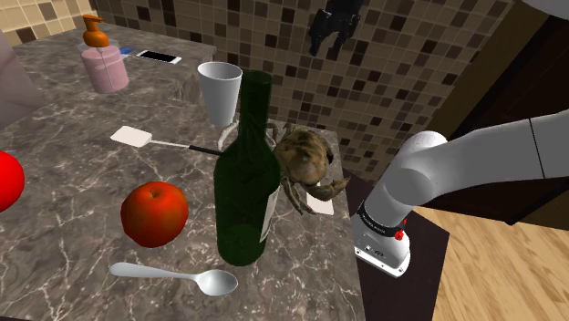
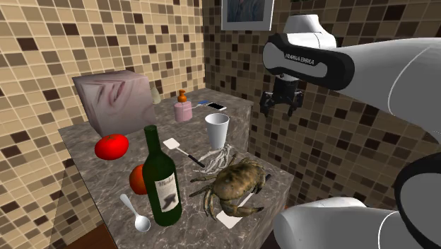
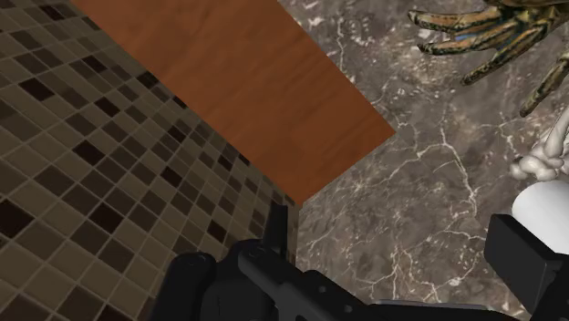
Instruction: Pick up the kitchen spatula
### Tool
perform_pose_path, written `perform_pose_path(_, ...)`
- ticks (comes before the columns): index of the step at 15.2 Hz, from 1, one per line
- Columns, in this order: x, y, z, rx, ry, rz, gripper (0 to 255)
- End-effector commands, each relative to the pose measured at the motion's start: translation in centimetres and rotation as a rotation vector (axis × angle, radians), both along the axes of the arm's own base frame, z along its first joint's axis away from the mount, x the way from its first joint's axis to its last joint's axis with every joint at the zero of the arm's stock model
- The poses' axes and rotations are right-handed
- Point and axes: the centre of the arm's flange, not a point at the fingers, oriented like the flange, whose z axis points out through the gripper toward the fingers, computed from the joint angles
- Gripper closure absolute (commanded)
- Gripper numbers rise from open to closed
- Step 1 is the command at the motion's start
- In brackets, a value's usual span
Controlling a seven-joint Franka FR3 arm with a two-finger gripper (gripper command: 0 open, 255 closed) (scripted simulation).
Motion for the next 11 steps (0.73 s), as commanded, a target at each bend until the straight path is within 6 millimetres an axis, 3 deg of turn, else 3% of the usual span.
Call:
perform_pose_path(1, 0.0, 0.0, 0.0, 0.000, 0.000, 0.000, 0)
perform_pose_path(11, 8.9, 9.2, -4.4, -0.012, 0.074, 0.219, 0)
